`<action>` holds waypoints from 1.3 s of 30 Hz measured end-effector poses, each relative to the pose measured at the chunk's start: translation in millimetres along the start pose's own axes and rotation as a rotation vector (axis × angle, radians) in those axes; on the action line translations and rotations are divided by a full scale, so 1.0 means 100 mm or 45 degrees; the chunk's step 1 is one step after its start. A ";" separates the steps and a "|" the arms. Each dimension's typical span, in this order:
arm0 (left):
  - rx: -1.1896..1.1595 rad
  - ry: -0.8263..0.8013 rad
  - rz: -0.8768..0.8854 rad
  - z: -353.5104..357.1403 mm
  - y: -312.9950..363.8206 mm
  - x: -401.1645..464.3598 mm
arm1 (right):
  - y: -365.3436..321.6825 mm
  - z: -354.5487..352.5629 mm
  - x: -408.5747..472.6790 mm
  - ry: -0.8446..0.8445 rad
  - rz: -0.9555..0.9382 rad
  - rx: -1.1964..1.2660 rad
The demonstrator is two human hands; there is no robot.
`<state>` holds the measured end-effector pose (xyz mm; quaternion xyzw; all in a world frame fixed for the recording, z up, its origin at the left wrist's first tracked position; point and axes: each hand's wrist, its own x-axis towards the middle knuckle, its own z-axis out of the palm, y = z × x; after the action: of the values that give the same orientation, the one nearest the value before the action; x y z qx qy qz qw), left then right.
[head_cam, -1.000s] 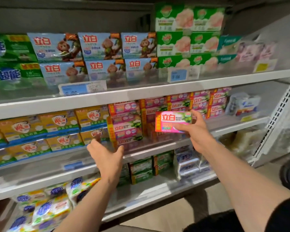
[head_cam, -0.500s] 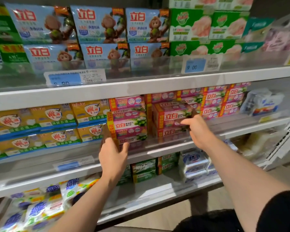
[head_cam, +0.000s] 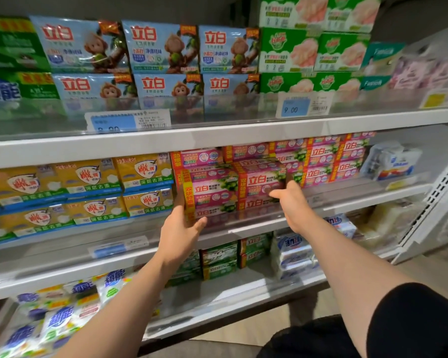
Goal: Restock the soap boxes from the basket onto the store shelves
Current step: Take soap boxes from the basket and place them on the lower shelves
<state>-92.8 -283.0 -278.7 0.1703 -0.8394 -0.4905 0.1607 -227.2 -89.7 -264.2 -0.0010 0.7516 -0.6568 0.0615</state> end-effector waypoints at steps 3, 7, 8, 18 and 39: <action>-0.108 0.031 -0.015 0.00 0.02 -0.01 | 0.01 -0.03 -0.05 0.116 0.010 -0.060; -0.076 0.241 -0.013 0.03 0.03 -0.22 | -0.03 -0.14 -0.25 0.210 0.003 -0.013; -0.072 0.286 0.002 0.05 0.04 -0.30 | -0.04 -0.18 -0.32 0.204 -0.001 0.002; -0.231 -0.132 0.429 0.89 1.20 -1.15 | -0.58 -1.48 -1.43 0.152 -0.173 -0.271; 0.291 -1.379 1.156 3.12 2.49 -3.00 | 0.20 -4.68 -4.13 0.583 0.160 -1.280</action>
<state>6.0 204.9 -236.8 -0.4476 -0.8353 -0.2999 -0.1093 140.0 408.7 -185.2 0.1572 0.9653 -0.1957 -0.0724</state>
